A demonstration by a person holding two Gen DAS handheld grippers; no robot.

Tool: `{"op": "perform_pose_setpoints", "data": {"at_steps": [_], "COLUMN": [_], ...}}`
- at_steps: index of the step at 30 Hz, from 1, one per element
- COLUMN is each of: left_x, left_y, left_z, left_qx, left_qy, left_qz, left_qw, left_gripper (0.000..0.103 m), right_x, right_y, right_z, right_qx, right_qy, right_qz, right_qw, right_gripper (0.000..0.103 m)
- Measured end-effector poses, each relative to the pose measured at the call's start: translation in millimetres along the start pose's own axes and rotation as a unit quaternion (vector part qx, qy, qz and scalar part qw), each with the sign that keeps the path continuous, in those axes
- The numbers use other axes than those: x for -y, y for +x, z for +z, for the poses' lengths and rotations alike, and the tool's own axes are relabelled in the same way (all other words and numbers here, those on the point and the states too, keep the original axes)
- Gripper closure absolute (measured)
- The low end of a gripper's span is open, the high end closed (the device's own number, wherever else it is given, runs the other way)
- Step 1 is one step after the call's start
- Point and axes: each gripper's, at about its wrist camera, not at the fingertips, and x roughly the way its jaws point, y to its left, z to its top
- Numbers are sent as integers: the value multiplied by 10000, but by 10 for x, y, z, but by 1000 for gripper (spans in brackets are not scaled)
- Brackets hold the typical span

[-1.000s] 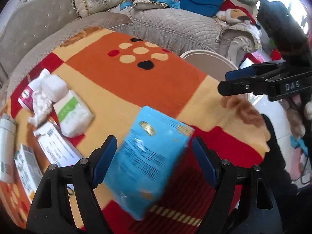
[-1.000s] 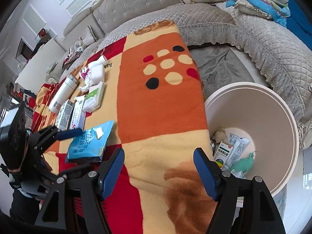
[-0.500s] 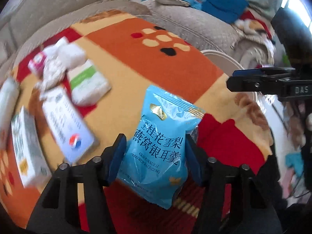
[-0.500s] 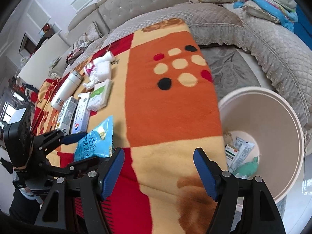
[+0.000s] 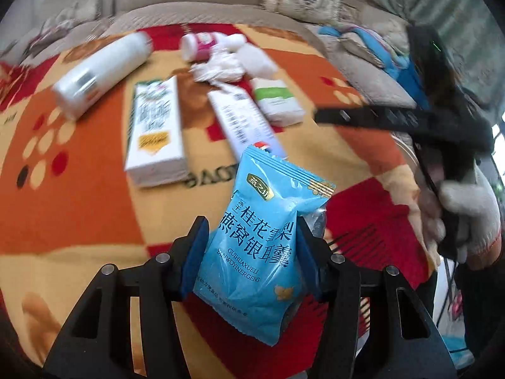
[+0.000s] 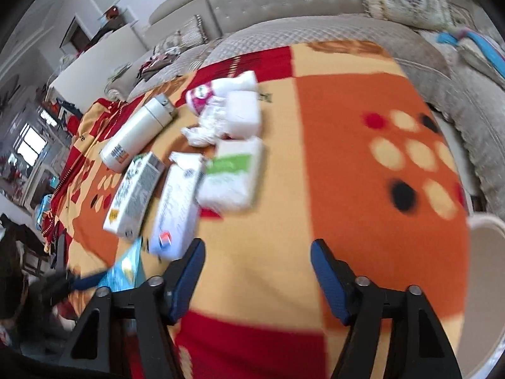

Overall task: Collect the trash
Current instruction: 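Grasp the white-green tissue pack with the right tool while the left tool holds the blue bag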

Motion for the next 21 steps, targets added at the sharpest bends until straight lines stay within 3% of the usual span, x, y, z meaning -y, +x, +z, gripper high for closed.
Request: {"op": "perform_pose_setpoints", "data": {"at_steps": [5, 11, 16, 21], "left_x": [-39, -33, -41, -25], "left_y": [0, 51, 134, 180], "left_z": [-71, -59, -21, -9], "left_qx": [63, 63, 36, 3], "left_qy": [-79, -148, -241, -332], "left_qz": [58, -21, -16, -3], "left_qw": [9999, 9999, 9997, 9994], "left_gripper": [46, 41, 41, 41], "right_x": [-187, -286, -210, -22], "right_y": [376, 640, 531, 245], "right_z": [334, 465, 346, 23], "right_qx": [-142, -283, -329, -404], "right_qy": [-38, -222, -533, -597], "right_qz": [-178, -545, -609, -567], "right_qw": [9997, 9979, 9962, 9958], "right_gripper": [43, 51, 59, 61]}}
